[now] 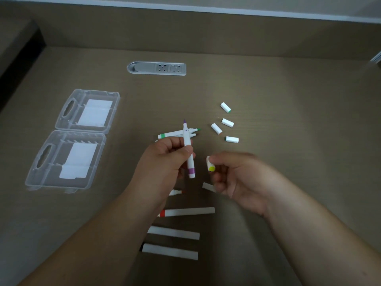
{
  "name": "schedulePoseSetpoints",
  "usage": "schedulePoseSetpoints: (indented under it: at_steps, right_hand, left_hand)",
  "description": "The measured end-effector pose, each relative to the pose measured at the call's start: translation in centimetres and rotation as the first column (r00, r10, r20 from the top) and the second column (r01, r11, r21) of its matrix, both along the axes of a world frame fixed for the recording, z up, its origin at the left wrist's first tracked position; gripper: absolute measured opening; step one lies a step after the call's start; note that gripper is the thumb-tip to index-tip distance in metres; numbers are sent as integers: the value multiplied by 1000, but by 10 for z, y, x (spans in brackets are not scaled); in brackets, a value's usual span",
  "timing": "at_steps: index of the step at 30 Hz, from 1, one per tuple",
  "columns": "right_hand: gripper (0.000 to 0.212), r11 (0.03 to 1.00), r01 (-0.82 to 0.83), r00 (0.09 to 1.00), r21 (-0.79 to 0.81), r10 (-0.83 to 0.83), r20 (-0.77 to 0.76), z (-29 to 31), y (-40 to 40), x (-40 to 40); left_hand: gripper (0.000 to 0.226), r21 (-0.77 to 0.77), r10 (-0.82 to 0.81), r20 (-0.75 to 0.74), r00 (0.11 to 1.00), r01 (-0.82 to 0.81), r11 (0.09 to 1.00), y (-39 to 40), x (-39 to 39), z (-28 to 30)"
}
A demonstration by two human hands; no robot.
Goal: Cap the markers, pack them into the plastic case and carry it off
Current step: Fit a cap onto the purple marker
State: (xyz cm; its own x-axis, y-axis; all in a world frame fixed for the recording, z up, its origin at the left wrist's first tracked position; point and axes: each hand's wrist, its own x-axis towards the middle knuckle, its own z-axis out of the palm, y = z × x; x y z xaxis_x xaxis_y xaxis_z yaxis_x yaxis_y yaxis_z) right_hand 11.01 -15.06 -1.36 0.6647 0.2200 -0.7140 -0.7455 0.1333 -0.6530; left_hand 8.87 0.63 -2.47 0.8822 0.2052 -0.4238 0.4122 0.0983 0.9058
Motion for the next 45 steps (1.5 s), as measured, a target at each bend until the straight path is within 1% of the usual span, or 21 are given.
schedulePoseSetpoints:
  at_steps: [1, 3, 6, 8, 10, 12, 13, 14, 15, 18, 20, 21, 23, 27, 30, 34, 36, 37, 41, 43, 45]
  right_hand:
    - [11, 996, 31, 995, 83, -22, -99, 1, 1, -2]
    - [11, 982, 80, 978, 173, -44, -205, 3, 3, -4]
    - [13, 970, 110, 968, 215, -55, -246, 2, 4, -5]
    - [12, 974, 116, 972, 195, -71, -223, 0, 4, -7]
    - [10, 991, 103, 990, 90, -94, -105, -3, 3, -5]
    - [5, 973, 38, 984, -226, 3, 178, -6, 0, 1]
    - [8, 904, 35, 942, -427, 113, 316, -9, -2, 5]
    - [12, 799, 57, 880, -599, 243, 408, -12, -2, 9]
    - [14, 692, 78, 811, -717, 374, 449, -15, -1, 12]
    - [8, 426, 37, 654, -904, 673, 344, -24, 10, 13]
    - [9, 306, -5, 591, -952, 769, 244, -31, 15, 13]
    - [10, 275, -8, 575, -961, 788, 220, -32, 17, 12]
    - [11, 271, 23, 572, -962, 786, 234, -32, 16, 13]
    - [9, 355, 224, 636, -907, 652, 413, -23, -6, 29]
    - [24, 273, 271, 628, -923, 676, 384, -29, -25, 51]
    - [25, 210, 194, 598, -958, 749, 285, -46, -32, 57]
    - [20, 245, 211, 586, -946, 743, 323, -47, -34, 53]
    - [15, 297, 219, 580, -929, 726, 369, -46, -34, 50]
    - [13, 660, 151, 592, -736, 536, 602, -27, -30, 28]
    - [16, 771, 77, 604, -633, 469, 645, -16, -26, 16]
    - [20, 822, 28, 600, -568, 441, 668, -10, -22, 8]
  left_hand:
    - [16, -7, -4, 6, 1000, 4, 1000, -1, 1, 0]
    - [15, -3, -14, 16, 1000, 14, 1000, -1, 1, 0]
    - [16, 25, -28, 22, 999, 28, 999, 0, 1, 1]
    - [16, 24, -29, 22, 999, 29, 999, 0, 0, 2]
    - [17, 11, -29, 20, 999, 29, 1000, -1, 0, 3]
    - [17, 2, -23, 17, 1000, 23, 1000, -1, 0, 3]
    - [17, -1, -20, 13, 1000, 20, 1000, 0, 0, 3]
    - [17, -3, -17, 11, 1000, 18, 1000, 0, -1, 3]
    - [17, -4, -18, 8, 1000, 18, 1000, 0, -1, 3]
    - [17, -6, -17, 1, 1000, 17, 1000, 0, -3, 2]
    - [19, 2, -15, -3, 1000, 15, 1000, 1, -4, 1]
    - [19, 4, -12, -6, 1000, 12, 1000, 1, -5, 0]
    - [20, 10, -6, -13, 1000, 6, 1000, 1, -6, -1]
    - [18, 15, -10, -15, 1000, 11, 1000, 5, -6, -1]
    - [16, 25, -4, -8, 1000, 4, 1000, 6, -4, -1]
    - [13, 12, -14, -7, 1000, 14, 1000, 4, -1, -1]
    - [12, 8, -17, -11, 1000, 17, 1000, 3, 0, -2]
    - [13, 10, -15, -12, 1000, 15, 1000, 2, 1, -2]
    - [15, 25, -18, -7, 1000, 18, 1000, -1, 7, 0]
    - [16, 20, -25, -7, 1000, 26, 999, -2, 11, 3]
    - [15, 10, -29, -1, 1000, 29, 1000, -5, 16, 5]
